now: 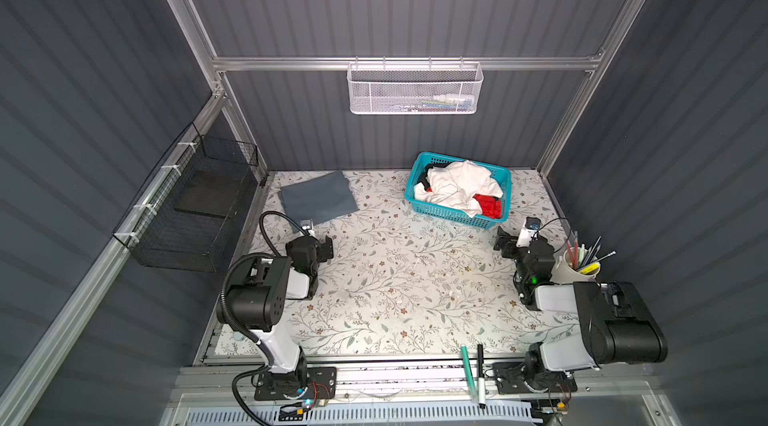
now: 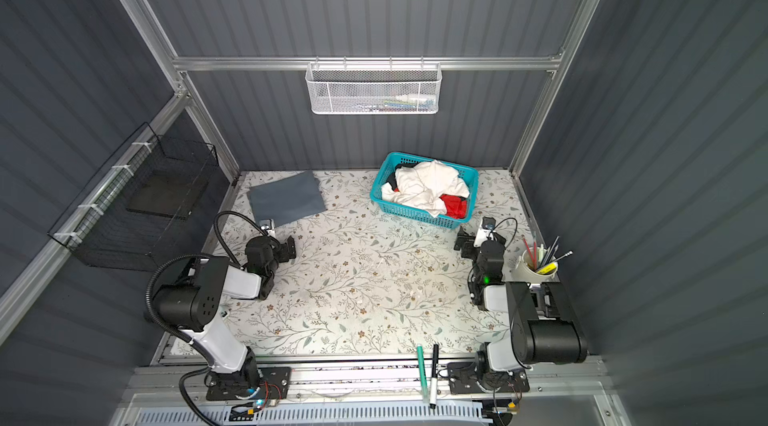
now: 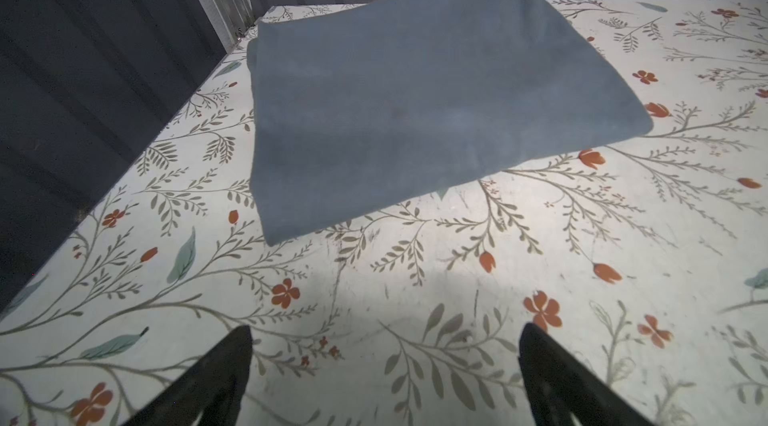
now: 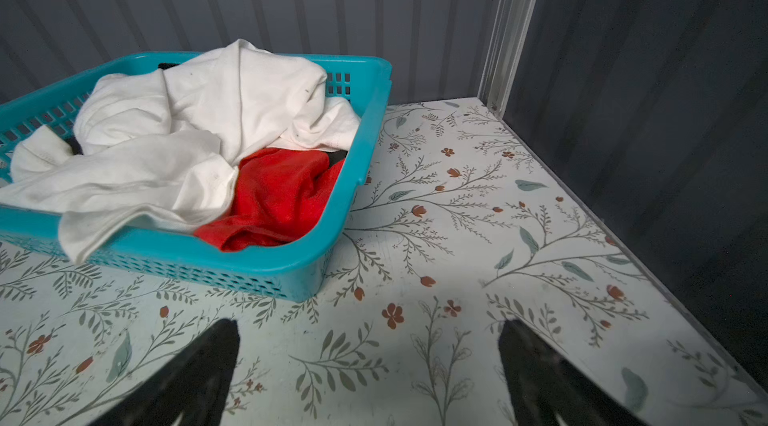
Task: Fold and stack the t-shirts
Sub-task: 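Reach the left gripper into the teal basket over the white shirt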
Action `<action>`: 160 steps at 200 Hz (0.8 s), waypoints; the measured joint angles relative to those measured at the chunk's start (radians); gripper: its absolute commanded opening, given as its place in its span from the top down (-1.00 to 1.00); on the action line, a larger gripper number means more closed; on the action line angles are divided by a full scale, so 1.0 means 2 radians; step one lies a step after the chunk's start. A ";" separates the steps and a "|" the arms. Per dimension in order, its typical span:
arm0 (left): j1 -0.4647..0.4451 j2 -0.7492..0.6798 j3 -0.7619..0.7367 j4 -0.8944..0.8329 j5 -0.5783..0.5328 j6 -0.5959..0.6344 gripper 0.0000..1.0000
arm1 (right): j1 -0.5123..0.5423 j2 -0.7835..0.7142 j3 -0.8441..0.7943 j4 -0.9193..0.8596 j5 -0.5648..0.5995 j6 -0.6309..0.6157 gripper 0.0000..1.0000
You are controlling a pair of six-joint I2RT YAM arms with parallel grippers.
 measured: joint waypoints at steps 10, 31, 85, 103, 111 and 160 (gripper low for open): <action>0.000 0.000 0.000 0.000 0.000 0.000 -1.00 | 0.000 0.000 0.000 0.000 0.000 0.000 -0.98; 0.000 0.000 0.000 0.000 0.000 0.000 -0.99 | 0.000 0.000 0.000 -0.001 0.000 0.000 -0.98; 0.000 0.000 0.000 0.000 0.000 0.000 -0.99 | -0.003 0.000 0.000 -0.006 -0.008 0.000 -0.98; 0.000 0.000 0.000 0.000 0.000 0.000 -1.00 | -0.007 0.000 0.001 -0.012 -0.013 0.000 -0.98; 0.000 0.000 0.000 0.000 0.000 0.000 -0.99 | -0.008 0.000 0.001 -0.014 -0.015 0.001 -0.98; 0.000 0.000 0.000 0.000 0.000 0.000 -1.00 | -0.010 0.000 0.001 -0.014 -0.023 0.000 -0.98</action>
